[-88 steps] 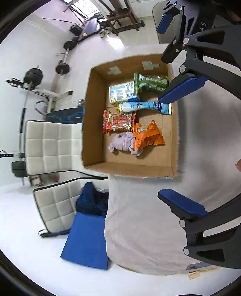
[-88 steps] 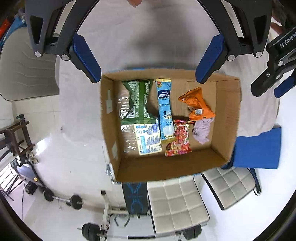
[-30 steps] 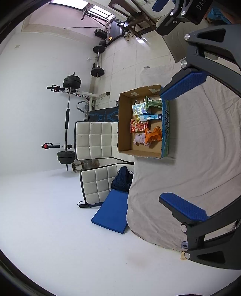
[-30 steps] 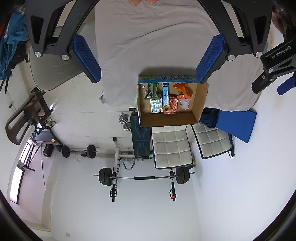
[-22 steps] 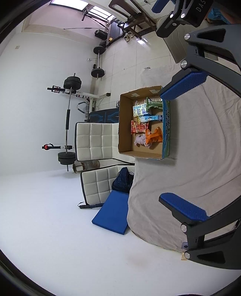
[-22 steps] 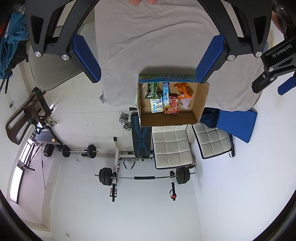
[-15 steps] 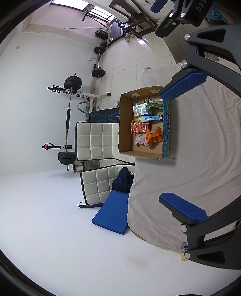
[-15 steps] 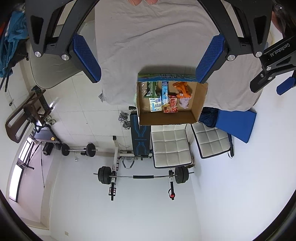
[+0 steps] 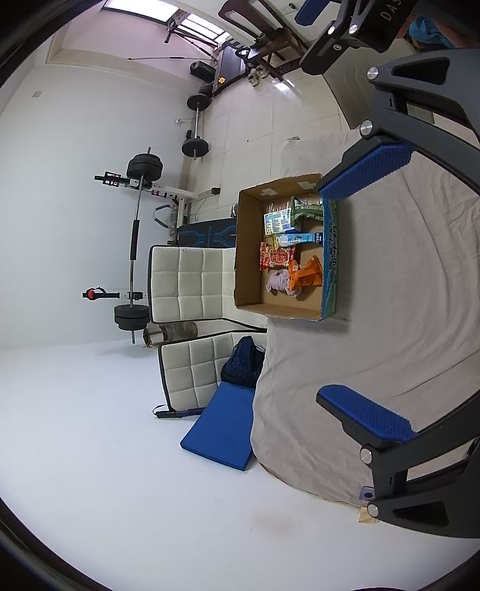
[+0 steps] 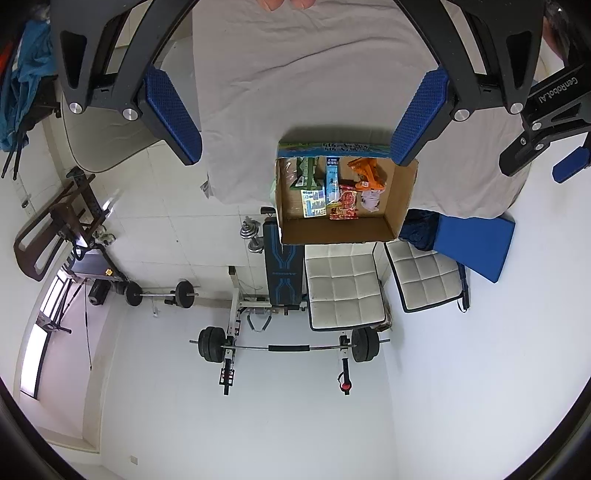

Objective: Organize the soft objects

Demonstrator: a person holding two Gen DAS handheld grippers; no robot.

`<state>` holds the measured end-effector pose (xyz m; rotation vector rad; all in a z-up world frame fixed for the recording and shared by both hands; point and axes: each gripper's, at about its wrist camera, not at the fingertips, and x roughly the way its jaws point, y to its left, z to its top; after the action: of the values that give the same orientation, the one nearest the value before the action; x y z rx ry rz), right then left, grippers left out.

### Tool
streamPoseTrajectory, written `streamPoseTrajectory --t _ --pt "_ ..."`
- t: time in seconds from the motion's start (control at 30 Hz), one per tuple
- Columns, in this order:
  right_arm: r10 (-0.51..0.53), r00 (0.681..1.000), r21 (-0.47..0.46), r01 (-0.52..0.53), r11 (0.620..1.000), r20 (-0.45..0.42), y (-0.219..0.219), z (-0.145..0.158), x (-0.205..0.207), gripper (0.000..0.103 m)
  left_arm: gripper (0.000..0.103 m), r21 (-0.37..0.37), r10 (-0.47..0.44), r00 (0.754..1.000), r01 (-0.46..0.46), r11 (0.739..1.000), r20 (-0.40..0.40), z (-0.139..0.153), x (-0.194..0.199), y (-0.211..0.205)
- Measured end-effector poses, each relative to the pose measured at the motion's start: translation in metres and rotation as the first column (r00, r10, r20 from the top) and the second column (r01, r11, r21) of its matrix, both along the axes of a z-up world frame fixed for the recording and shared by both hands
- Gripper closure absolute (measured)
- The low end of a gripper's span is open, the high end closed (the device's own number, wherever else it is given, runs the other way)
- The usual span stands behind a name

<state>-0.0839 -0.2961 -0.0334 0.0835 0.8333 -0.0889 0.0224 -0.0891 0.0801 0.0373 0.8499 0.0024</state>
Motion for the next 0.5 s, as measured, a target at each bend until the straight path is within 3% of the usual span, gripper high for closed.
streamPoseTrajectory --t 0.5 --pt "-0.003 1.000 0.000 0.003 1.000 -0.010 0.0004 -0.0031 -0.0005 0.000 0.000 0.006 -0.007 1.000 0.007 1.000 -0.008 -0.0015 0.0004 -0.0046"
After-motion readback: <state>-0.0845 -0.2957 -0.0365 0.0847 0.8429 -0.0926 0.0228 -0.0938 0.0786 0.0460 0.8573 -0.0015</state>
